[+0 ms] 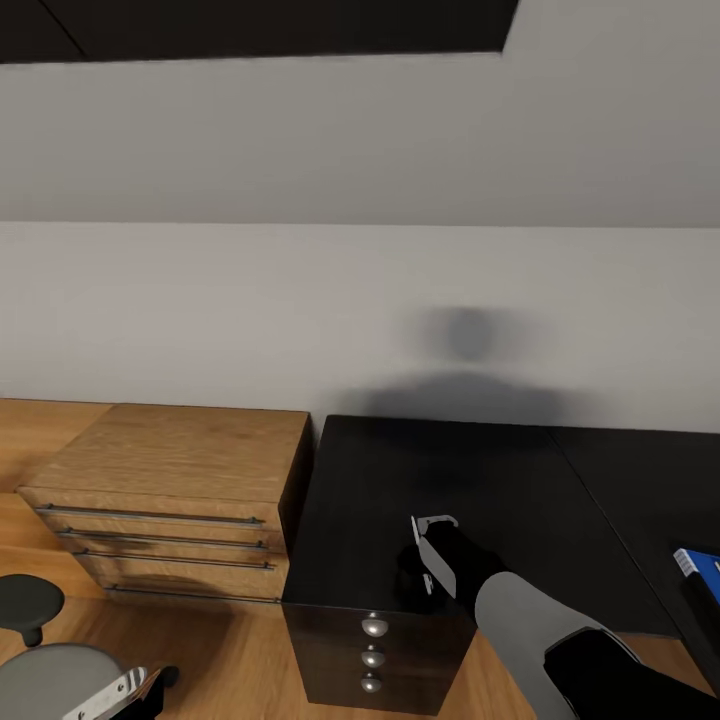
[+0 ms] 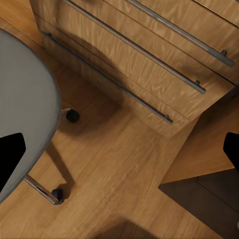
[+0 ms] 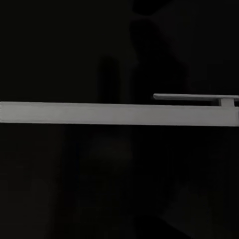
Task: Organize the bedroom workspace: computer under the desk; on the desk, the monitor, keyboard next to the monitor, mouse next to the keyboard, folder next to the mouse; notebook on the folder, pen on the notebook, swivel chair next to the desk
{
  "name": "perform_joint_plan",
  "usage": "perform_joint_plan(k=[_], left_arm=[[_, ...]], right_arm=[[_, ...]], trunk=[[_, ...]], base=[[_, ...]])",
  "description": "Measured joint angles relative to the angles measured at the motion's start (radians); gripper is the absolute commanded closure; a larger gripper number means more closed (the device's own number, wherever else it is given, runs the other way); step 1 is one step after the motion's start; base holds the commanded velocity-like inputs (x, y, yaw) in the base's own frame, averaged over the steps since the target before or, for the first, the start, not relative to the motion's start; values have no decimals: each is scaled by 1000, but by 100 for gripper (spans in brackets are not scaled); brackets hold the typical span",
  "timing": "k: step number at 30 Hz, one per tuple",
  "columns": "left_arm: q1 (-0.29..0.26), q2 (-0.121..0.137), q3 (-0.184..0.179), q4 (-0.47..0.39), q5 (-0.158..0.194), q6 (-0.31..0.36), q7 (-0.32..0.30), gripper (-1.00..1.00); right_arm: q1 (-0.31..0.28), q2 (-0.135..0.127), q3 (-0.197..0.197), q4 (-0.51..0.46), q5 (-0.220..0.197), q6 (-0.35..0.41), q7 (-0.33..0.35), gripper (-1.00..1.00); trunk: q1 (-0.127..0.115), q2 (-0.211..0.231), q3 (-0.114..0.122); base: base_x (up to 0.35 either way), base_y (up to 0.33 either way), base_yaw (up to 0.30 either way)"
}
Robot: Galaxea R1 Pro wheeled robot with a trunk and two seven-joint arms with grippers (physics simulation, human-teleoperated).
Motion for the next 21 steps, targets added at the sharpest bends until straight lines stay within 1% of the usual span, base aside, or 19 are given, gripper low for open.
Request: perform_joint_plan(k=[21], left_arm=[[0,0,0,0,1,0,0,-100]], right_arm=[[0,0,1,-1,0,0,-2,-100]], trunk=[[0,0,0]], base=[[0,0,0]])
